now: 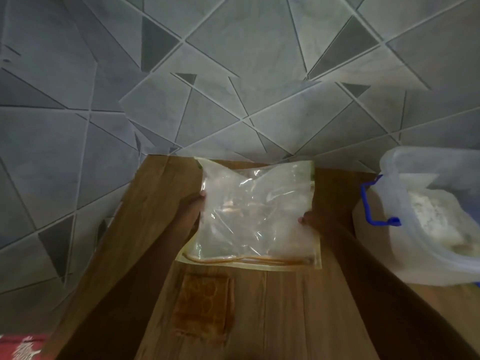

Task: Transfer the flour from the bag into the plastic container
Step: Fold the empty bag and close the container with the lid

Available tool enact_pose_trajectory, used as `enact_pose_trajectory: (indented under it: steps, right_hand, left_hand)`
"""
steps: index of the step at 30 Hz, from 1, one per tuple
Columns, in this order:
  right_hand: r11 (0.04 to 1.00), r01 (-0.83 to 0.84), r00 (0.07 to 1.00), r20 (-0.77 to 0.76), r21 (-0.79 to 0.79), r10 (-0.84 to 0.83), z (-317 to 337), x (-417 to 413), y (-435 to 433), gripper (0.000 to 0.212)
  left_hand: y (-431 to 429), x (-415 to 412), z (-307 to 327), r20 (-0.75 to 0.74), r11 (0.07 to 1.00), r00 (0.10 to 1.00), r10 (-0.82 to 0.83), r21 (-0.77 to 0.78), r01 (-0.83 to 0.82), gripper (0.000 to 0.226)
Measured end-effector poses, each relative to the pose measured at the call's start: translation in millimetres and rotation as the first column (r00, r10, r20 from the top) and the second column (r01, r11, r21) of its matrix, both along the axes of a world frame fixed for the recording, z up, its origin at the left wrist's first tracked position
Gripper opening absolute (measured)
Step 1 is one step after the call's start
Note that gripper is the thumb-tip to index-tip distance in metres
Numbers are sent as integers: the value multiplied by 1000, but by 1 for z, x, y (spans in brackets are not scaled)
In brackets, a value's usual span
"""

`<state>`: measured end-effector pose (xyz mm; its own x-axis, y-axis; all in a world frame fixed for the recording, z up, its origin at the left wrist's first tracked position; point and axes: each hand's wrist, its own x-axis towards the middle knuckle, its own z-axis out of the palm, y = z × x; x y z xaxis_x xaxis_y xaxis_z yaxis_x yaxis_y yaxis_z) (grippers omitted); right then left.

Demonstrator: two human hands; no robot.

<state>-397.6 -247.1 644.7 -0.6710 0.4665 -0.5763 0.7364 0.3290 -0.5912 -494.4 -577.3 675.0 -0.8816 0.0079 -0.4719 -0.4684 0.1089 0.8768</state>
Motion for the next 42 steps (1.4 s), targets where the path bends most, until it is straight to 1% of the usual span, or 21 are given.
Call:
enact_pose_trajectory:
  steps: [2,4,6,9,12,14,16,19,22,23,25,26,27,29,30,32,34,36,37,40,42]
  right_hand:
    - [998,-19,1000,12,52,18,-9,5,4,37]
    - [997,17,1000,24,73,-19,-16,12,6,34]
    - [990,72,995,-70,117,-65,-15,17,1,30]
    - [967,97,977,-207,234,-48,-31,27,6,71]
    - [957,63,947,-321,284,33,-26,37,6,67]
    - [948,34,946,-318,315,72,-20,36,3,64]
    - [950,48,935,-347,310,66,-21,35,0,68]
    - [914,-97,940,-266,395,215,-26,38,0,72]
    - [717,-261,932,-26,646,363,-26,46,-9,89]
    - [682,-293,927,23,671,375,-26,47,-13,89]
    - [636,-333,895,21,696,445,-26,48,-22,82]
    - [618,-357,869,7,700,495,-25,48,-26,76]
    - [597,-395,838,6,698,546,-26,48,-30,71]
    - [601,-479,795,26,639,606,-32,50,-34,65]
    - [623,-510,788,31,593,615,-37,51,-36,64]
    - [631,-539,777,40,557,628,-46,55,-39,62]
    - [621,-542,771,41,567,635,-52,57,-41,61]
    - [661,-528,794,35,533,606,-51,56,-42,59]
    - [699,-503,812,2,509,583,-48,56,-44,59]
    - [832,-328,856,-231,448,462,-34,58,-51,52]
    - [918,-158,866,-396,365,307,-17,65,-56,45]
  left_hand:
    - [-6,-2,-17,-9,1000,1000,4,-21,-4,37]
    - [-13,0,-41,-81,997,994,-71,-34,69,52]
    - [-19,7,-52,-156,986,975,-158,-80,147,52]
    - [-18,25,-28,-229,982,956,-182,13,190,43]
    - [-15,30,-28,-240,974,953,-186,80,210,36]
    - [-12,31,-29,-211,985,962,-174,-21,173,23]
    - [-10,30,-30,-196,962,960,-198,-227,152,32]
    - [-4,26,-34,-203,886,953,-224,-449,112,39]
    - [1,26,-35,-277,811,924,-265,-583,58,40]
    - [2,29,-36,-348,715,885,-309,-699,-25,46]
    - [6,40,-35,-471,463,755,-455,-850,-251,55]
    - [8,45,-32,-516,432,658,-549,-849,-305,55]
    - [10,48,-30,-530,453,544,-651,-846,-281,52]
    - [13,50,-38,-467,445,374,-801,-883,-150,50]
    - [13,50,-44,-403,399,360,-841,-913,-91,51]
    - [13,49,-57,-275,313,428,-861,-950,18,56]
    - [13,46,-68,-195,280,483,-853,-954,110,60]
    - [16,44,-71,-182,299,503,-845,-940,163,56]
    - [19,44,-71,-212,343,516,-830,-923,172,54]
    - [32,57,-58,-381,575,587,-714,-798,182,47]
    - [45,70,-43,-480,716,627,-613,-674,184,42]
